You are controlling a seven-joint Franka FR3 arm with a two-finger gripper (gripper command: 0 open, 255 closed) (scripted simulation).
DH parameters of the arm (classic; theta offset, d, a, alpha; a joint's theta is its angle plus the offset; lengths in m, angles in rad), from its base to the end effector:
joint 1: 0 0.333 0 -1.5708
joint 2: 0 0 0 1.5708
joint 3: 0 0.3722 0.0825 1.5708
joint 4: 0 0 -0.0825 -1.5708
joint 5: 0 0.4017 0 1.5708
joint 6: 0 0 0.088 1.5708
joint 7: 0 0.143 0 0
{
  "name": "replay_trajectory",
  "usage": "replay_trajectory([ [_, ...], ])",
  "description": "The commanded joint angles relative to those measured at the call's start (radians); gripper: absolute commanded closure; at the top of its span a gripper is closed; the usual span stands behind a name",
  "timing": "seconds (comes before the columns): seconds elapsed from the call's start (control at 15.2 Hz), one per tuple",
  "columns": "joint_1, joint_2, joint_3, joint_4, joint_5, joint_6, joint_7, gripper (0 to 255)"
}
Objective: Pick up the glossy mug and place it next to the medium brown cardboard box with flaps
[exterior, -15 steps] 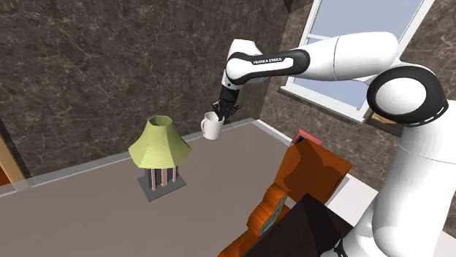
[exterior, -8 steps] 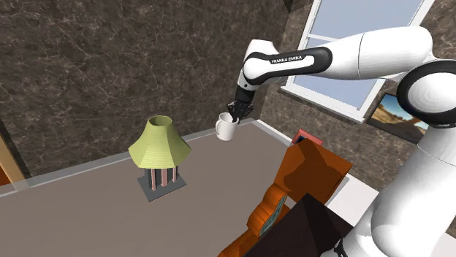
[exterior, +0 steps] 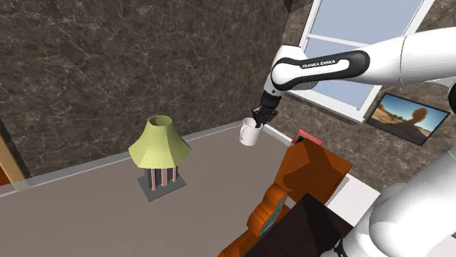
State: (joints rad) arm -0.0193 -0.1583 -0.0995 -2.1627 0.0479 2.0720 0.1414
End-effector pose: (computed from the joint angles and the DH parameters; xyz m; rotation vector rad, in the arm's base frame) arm 0.5162 -0.0593 0.4826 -3.0503 0.4316 -0.1016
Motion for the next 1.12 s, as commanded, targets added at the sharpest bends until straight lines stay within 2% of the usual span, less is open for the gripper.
replay_trajectory([
  [0.0,-0.018,-0.051,-0.022,-0.049,-0.007,-0.003,-0.036,255],
  [0.66,-0.122,-0.283,-0.145,-0.253,-0.082,-0.035,-0.212,255],
  [1.06,-0.128,-0.273,-0.159,-0.312,-0.086,0.034,-0.228,255],
])
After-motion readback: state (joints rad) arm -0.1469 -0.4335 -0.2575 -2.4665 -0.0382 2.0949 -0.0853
